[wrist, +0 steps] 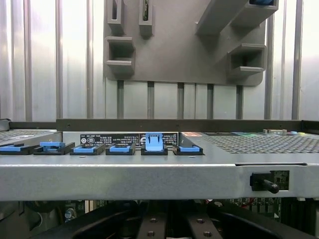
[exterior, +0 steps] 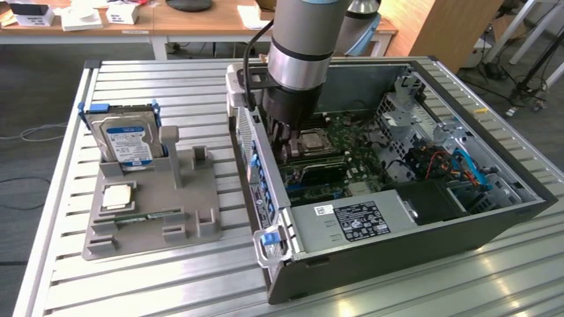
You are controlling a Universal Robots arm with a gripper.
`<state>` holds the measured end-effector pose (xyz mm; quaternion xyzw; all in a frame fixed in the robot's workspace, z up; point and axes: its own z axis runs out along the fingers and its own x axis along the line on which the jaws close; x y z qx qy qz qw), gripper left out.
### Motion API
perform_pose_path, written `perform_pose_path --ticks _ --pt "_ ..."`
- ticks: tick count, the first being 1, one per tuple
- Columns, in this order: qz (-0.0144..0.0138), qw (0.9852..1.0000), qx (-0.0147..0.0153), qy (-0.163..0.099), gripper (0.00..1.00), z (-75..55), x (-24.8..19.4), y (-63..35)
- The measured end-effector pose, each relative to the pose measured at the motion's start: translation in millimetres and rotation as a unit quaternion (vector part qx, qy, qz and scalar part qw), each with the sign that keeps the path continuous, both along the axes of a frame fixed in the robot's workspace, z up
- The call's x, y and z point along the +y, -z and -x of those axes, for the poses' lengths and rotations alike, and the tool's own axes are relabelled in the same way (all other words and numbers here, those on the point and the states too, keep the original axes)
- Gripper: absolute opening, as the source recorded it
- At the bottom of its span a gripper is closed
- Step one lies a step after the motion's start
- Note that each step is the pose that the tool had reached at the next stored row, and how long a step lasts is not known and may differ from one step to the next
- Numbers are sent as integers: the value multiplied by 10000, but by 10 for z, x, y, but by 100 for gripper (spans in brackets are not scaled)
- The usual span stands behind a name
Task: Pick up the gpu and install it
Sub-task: 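Press down on the gpu until it lock into place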
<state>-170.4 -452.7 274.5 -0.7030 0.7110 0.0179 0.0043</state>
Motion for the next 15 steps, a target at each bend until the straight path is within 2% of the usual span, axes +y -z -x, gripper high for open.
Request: perform_pose_path --ticks 15 --pt "-1 10000 -1 0 11 0 0 56"
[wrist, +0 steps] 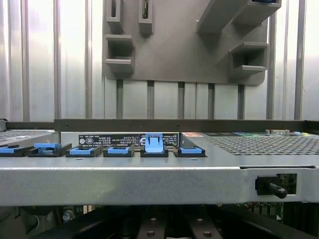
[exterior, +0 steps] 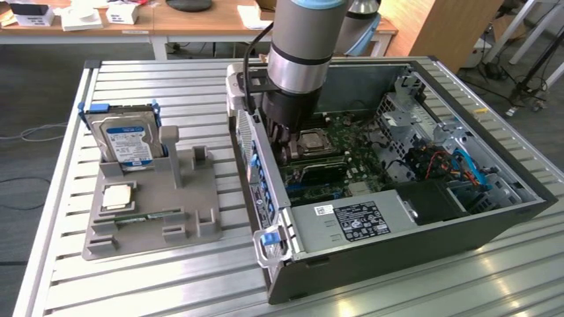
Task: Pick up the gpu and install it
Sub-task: 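Press down on the gpu until it lock into place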
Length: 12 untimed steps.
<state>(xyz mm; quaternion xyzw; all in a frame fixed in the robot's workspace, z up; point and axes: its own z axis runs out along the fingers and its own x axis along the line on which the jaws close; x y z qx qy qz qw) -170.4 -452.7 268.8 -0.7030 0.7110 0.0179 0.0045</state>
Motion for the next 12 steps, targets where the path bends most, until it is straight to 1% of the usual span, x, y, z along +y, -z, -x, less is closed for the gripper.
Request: perform_pose_path --ticks 12 --pt "0 10000 0 0 11 0 0 31"
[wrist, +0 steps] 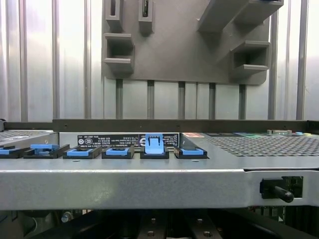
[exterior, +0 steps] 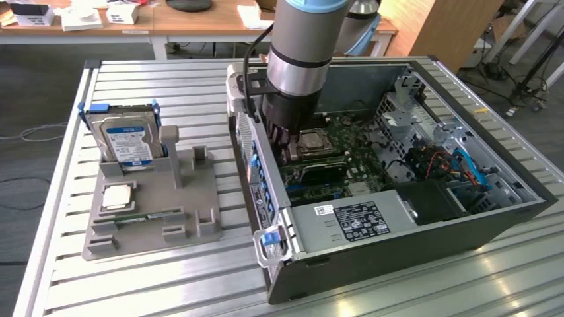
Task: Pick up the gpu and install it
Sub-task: 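Press down on the gpu until it lock into place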
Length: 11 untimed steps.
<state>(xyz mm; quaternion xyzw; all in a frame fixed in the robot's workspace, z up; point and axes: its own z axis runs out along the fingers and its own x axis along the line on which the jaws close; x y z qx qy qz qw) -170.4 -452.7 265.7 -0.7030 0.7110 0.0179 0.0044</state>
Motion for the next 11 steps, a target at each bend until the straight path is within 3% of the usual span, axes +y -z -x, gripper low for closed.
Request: perform_pose_path --ticks 11 --pt "0 10000 2 0 11 1 0 19"
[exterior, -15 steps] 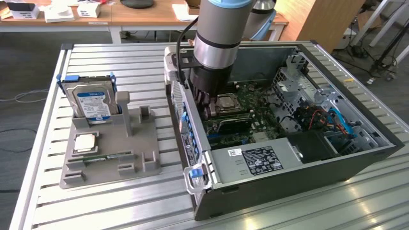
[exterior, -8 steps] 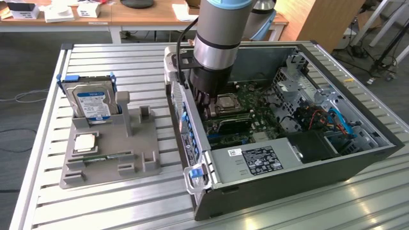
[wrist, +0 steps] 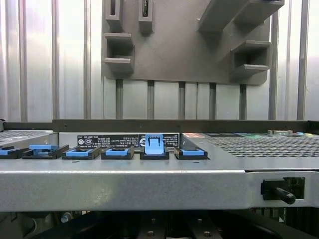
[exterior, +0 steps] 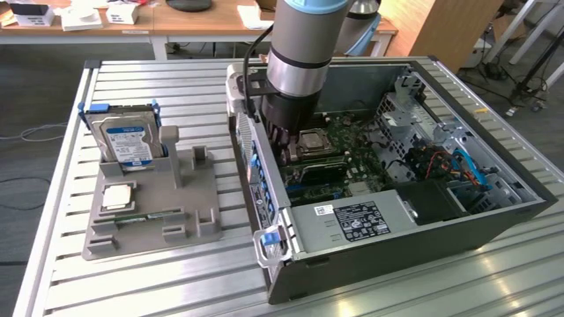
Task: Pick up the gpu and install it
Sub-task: 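Press down on the gpu until it lock into place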
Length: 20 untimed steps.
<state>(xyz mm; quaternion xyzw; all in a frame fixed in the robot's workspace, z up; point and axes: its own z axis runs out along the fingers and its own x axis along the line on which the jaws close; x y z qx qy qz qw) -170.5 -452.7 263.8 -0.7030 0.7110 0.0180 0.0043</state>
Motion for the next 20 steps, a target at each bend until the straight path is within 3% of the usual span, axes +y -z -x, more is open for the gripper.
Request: perform_pose_path --ticks 20 --pt "-1 10000 -2 0 11 0 0 19"
